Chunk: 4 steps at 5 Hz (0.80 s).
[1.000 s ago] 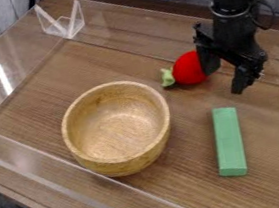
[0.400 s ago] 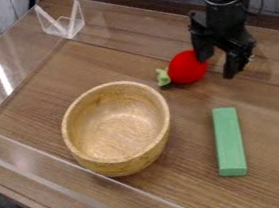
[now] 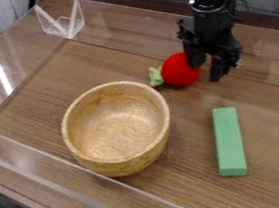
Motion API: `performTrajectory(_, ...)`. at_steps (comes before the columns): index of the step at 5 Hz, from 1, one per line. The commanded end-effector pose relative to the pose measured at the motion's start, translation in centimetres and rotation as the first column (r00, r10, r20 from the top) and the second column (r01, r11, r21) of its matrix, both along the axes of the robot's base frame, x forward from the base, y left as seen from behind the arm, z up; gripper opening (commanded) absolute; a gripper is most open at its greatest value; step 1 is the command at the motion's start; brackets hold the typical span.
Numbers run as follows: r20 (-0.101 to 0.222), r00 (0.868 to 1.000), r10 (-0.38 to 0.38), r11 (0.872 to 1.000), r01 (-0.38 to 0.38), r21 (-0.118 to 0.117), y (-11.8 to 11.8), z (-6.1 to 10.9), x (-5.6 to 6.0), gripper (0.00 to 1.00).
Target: Move the red fruit to the left
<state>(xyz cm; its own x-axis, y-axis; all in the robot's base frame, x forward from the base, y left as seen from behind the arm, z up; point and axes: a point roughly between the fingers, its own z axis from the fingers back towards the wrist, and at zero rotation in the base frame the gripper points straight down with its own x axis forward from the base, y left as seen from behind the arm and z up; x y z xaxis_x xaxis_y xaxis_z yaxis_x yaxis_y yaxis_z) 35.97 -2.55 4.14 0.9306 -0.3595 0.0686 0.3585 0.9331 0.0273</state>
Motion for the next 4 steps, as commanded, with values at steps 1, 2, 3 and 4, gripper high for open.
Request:
performTrajectory(1,0.072,0.997,-0.012,1.0,0.012,0.003,1.5,2.8,0.7,0.0)
performTrajectory(2,0.113,0.993,0.036,0.999,-0.037,0.007,1.6,5.0,0.2,0.0)
performTrajectory(3,0.153,0.983,0.102,0.995,-0.103,0.004,2.3,7.4,-0.1,0.0)
performTrajectory(4,0.184,0.975,0.121,0.992,-0.123,0.001,4.5,8.7,0.1,0.0)
